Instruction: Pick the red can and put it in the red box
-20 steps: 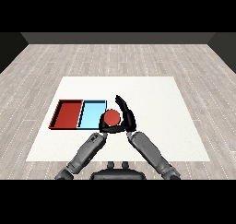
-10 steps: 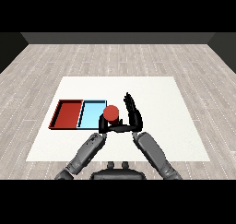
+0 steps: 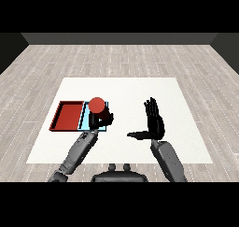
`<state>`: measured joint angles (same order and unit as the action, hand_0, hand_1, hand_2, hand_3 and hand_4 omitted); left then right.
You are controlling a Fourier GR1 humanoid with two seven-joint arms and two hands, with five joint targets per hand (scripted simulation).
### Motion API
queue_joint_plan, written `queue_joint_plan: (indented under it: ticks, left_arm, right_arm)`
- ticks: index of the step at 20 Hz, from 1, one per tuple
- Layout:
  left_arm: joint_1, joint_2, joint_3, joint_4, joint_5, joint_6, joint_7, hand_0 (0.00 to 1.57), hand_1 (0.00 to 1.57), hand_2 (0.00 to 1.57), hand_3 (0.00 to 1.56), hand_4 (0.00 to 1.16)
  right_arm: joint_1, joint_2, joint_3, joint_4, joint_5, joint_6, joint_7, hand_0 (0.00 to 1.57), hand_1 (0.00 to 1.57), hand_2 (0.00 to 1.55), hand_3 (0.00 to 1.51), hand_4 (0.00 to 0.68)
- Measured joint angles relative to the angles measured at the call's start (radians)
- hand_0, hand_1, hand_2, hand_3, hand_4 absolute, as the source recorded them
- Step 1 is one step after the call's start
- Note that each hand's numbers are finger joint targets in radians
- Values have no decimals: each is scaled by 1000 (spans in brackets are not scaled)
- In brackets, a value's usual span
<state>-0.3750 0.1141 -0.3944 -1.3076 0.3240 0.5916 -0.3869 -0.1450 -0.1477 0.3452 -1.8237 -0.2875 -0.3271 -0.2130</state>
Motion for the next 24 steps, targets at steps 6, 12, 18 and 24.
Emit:
queue_joint_plan:
  ticks: [6,12,18,24]
  left_arm:
    - [7,115,94,-40,-22,-10,73,1571,1571,1571,1495,1117]
    - [8,283,179,10,-63,-36,149,1571,1571,1536,1468,1122]
    - [-25,396,219,258,-112,-88,214,1571,1571,1556,1485,1050]
    - [-99,436,224,597,-173,-133,260,1232,1232,1150,1068,922]
  right_arm:
    - [104,-57,-86,-60,-33,39,3,0,0,0,0,0]
    - [183,-80,-142,-28,-66,92,-38,0,0,0,0,0]
    - [219,-78,-169,15,-86,124,-70,0,0,0,0,0]
    - [179,-57,-182,92,-81,131,-98,0,0,0,0,0]
